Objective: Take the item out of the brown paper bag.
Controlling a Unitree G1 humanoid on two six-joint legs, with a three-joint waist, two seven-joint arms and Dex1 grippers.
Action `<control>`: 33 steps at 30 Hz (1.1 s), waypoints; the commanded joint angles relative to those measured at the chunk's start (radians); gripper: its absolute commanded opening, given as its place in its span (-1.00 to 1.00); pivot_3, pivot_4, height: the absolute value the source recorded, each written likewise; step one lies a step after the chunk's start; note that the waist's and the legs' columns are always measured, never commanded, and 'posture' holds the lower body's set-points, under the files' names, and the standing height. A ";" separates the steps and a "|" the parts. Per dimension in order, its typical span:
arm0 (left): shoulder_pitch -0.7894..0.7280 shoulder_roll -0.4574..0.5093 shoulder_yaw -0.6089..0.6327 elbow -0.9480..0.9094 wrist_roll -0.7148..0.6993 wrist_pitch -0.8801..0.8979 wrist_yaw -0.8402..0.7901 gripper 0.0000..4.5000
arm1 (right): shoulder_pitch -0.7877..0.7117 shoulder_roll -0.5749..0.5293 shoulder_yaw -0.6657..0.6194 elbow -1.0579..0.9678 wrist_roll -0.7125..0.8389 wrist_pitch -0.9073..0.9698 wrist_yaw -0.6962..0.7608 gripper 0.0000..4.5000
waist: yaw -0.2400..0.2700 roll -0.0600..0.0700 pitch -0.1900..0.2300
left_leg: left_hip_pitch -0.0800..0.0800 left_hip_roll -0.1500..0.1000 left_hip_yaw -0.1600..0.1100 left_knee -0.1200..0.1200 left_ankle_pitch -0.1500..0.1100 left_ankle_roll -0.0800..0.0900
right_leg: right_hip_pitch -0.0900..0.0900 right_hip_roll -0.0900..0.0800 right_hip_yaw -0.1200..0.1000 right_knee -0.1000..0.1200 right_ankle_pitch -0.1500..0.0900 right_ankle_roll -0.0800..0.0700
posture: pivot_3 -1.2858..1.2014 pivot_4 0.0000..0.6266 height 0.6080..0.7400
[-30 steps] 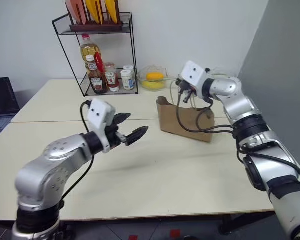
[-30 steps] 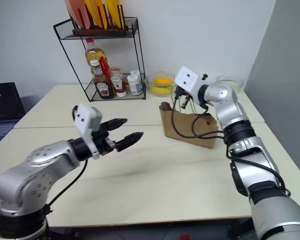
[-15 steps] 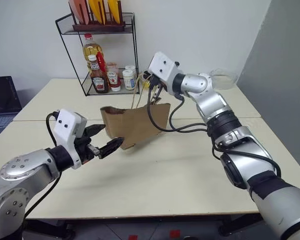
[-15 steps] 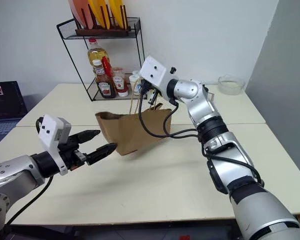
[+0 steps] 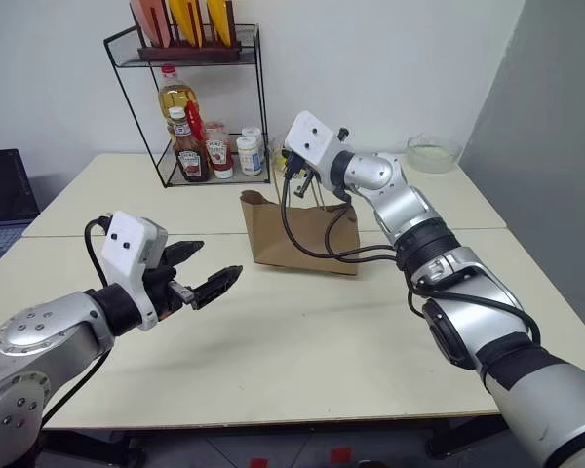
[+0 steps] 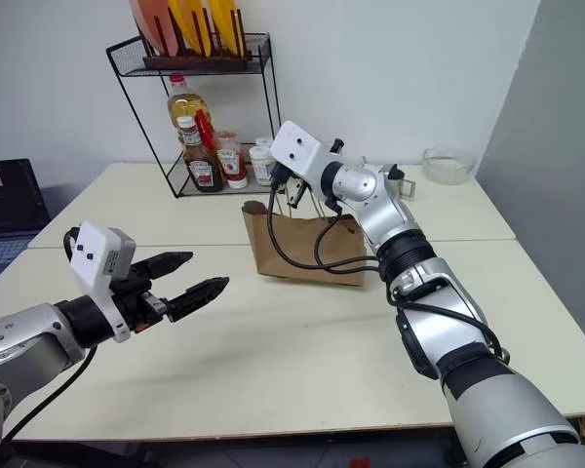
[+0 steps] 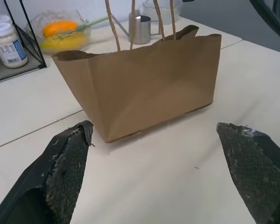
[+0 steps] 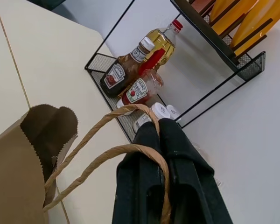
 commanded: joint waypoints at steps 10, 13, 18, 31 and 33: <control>-0.041 0.030 -0.039 0.008 0.000 -0.037 -0.003 1.00 | 0.126 0.007 0.009 -0.157 0.009 0.099 0.063 -0.72 | 0.000 0.000 0.000 | 0.000 0.000 0.000 0.000 0.000 0.000 | 0.000 0.000 0.000 0.000 0.000 0.000 | 0.03 -0.52 1.00; -0.041 0.037 -0.043 0.018 0.006 -0.042 -0.014 1.00 | 0.198 -0.019 0.011 -0.303 0.030 0.159 0.139 -0.29 | 0.001 0.000 0.000 | 0.000 0.000 0.000 0.000 0.000 0.000 | 0.001 0.000 0.000 0.000 0.000 0.000 | 0.03 -0.52 1.00; -0.063 0.048 -0.079 0.056 0.025 -0.068 -0.037 1.00 | 0.295 -0.102 -0.003 -0.591 0.082 0.326 0.279 0.50 | 0.005 0.000 0.000 | 0.000 0.000 0.000 0.001 -0.002 0.003 | 0.001 0.000 0.000 0.000 0.000 0.000 | 0.03 -0.52 1.00; -0.281 0.122 -0.246 0.504 0.289 -0.326 -0.258 1.00 | 0.413 -0.273 -0.250 -1.098 0.460 0.897 0.379 0.99 | 0.020 -0.001 0.000 | 0.000 0.000 -0.001 0.000 -0.002 0.003 | 0.001 0.000 -0.001 0.000 0.000 0.000 | 0.03 -0.52 1.00; -0.412 0.115 -0.325 0.693 0.392 -0.426 -0.297 0.92 | 0.475 -0.317 -0.269 -1.187 0.531 0.976 0.405 1.00 | 0.033 0.000 0.000 | 0.001 -0.001 -0.003 0.000 -0.002 0.003 | 0.003 0.000 -0.004 -0.001 0.000 0.000 | 0.03 -0.52 1.00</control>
